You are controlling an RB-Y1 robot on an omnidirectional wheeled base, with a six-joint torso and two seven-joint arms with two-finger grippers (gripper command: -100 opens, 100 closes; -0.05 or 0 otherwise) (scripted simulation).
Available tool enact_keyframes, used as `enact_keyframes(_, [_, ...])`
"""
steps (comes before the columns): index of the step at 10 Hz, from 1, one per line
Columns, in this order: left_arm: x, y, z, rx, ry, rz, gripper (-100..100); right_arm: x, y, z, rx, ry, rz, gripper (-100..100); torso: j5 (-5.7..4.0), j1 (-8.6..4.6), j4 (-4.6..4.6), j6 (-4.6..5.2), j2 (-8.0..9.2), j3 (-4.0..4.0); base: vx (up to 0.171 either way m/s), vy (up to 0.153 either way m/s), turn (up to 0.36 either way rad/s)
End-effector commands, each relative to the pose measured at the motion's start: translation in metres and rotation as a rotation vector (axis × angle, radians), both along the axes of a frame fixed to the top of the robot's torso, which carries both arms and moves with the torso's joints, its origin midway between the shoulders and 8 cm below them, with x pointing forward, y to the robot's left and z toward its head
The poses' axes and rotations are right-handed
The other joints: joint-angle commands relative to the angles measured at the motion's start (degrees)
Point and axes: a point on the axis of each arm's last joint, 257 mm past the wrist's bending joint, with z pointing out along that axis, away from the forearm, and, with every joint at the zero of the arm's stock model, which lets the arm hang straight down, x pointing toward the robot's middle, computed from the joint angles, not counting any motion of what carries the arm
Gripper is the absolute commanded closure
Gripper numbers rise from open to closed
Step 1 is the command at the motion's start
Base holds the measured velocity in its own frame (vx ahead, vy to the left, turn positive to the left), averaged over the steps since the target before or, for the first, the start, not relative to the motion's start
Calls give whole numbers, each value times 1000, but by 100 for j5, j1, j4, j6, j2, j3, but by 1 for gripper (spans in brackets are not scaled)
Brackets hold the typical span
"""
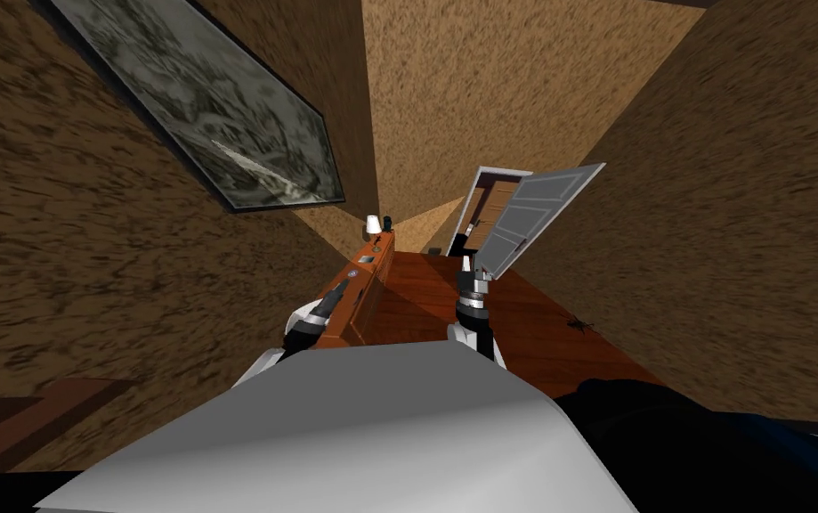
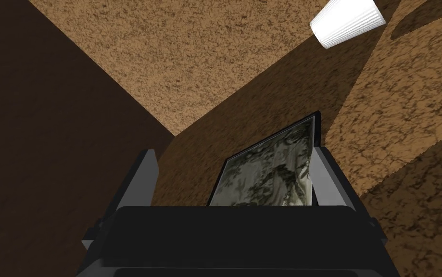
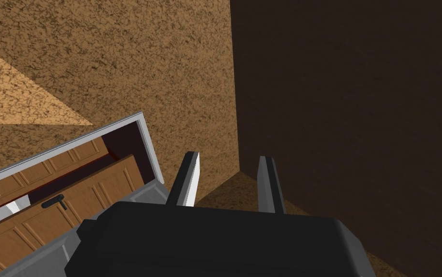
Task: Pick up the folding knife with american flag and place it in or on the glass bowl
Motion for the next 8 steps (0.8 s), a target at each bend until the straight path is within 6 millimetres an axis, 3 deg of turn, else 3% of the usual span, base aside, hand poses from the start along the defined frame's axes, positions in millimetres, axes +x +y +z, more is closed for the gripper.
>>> enact_keyframes(1, [-3, 3, -27, 76, 57, -3, -100, 0, 0, 0, 0, 0, 0, 0, 0, 0, 0, 0, 0, 0, 136, -89, 28])
enact_keyframes(2, [-7, 7, -49, 129, 102, -7, -100, 0, 0, 0, 0, 0, 0, 0, 2, 3, -1, 0, -9, -4, 252, -90, 56])
enact_keyframes(3, [-7, 7, -54, 149, 110, -8, -100, 0, 0, 0, 0, 0, 0, 0, 2, 7, -7, 0, -42, -22, 182, -86, 26])
enact_keyframes(4, [-13, 11, -78, 205, 157, -14, -100, 0, 0, 0, 0, 0, 0, 0, 2, 7, -7, 0, -30, -18, 158, -94, 40])
enact_keyframes(5, [-13, 12, -82, 217, 165, -15, -100, 0, 0, 0, 0, 0, 0, 0, 2, 7, -5, -1, -23, -13, 141, -73, 22])
enact_keyframes(6, [-20, 17, -105, 272, 211, -24, -100, 0, 0, 0, 0, 0, 0, 0, 3, 12, -3, 0, -14, -8, 192, -84, 36])
enact_keyframes(7, [-21, 18, -110, 284, 221, -24, -100, 0, 0, 0, 0, 0, 0, 0, 3, 10, -5, 0, -28, -15, 165, -73, 27])
enact_keyframes(8, [-31, 26, -138, 340, 279, -33, -100, 0, 0, 0, 0, 0, 0, 0, 3, 14, -5, 0, -22, -13, 197, -42, 51])
